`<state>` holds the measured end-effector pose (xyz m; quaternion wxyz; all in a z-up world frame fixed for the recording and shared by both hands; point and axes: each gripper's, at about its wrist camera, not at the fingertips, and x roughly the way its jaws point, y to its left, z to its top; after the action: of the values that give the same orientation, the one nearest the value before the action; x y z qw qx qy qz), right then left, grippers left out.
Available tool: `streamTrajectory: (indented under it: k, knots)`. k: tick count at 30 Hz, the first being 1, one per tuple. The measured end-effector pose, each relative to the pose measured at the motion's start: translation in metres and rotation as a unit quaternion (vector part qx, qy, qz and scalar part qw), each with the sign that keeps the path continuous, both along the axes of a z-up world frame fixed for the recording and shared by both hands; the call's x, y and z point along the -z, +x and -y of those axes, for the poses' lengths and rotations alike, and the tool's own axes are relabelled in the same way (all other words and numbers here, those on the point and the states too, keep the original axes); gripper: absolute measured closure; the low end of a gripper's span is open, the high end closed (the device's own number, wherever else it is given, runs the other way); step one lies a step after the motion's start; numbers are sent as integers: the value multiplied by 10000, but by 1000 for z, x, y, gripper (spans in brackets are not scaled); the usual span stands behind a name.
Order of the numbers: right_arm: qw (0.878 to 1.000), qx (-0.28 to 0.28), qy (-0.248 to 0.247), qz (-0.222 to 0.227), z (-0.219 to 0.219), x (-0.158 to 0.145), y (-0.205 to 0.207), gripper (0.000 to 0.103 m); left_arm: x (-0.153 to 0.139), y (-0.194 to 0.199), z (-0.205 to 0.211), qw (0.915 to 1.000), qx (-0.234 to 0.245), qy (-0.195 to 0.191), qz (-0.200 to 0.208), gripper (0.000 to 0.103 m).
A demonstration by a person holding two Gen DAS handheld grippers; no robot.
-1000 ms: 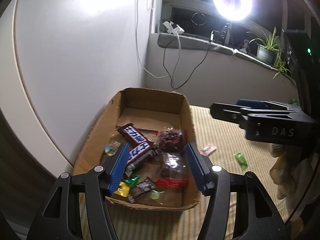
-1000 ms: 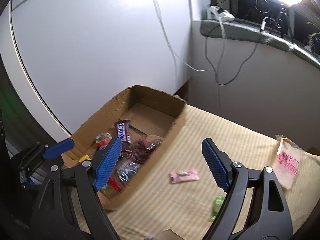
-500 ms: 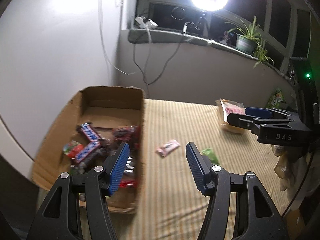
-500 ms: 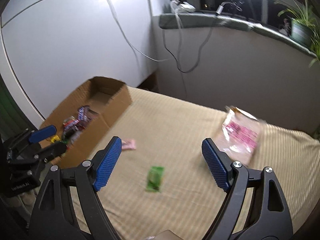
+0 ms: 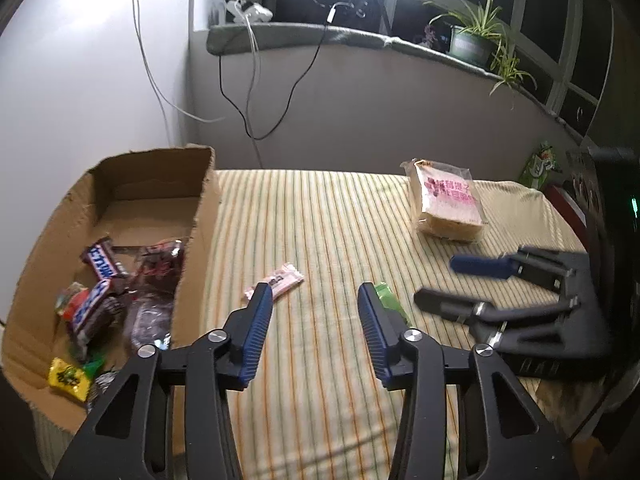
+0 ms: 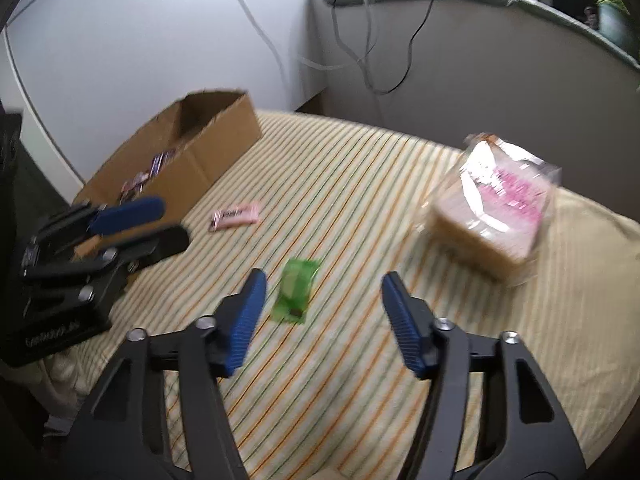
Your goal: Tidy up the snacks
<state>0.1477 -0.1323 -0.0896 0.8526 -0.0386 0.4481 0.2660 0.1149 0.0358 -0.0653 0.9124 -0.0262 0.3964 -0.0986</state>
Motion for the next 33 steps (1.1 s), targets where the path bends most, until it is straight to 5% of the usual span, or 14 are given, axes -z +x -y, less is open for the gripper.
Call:
streamTrajectory:
  k: [21, 33]
  knots:
    - [9996, -200, 45, -167, -5, 28, 5, 60, 41, 67, 4, 9972, -136, 117, -721, 64]
    - [9996, -263, 5, -141, -5, 30, 3, 60, 47, 56, 8, 9951, 143, 100, -975, 64]
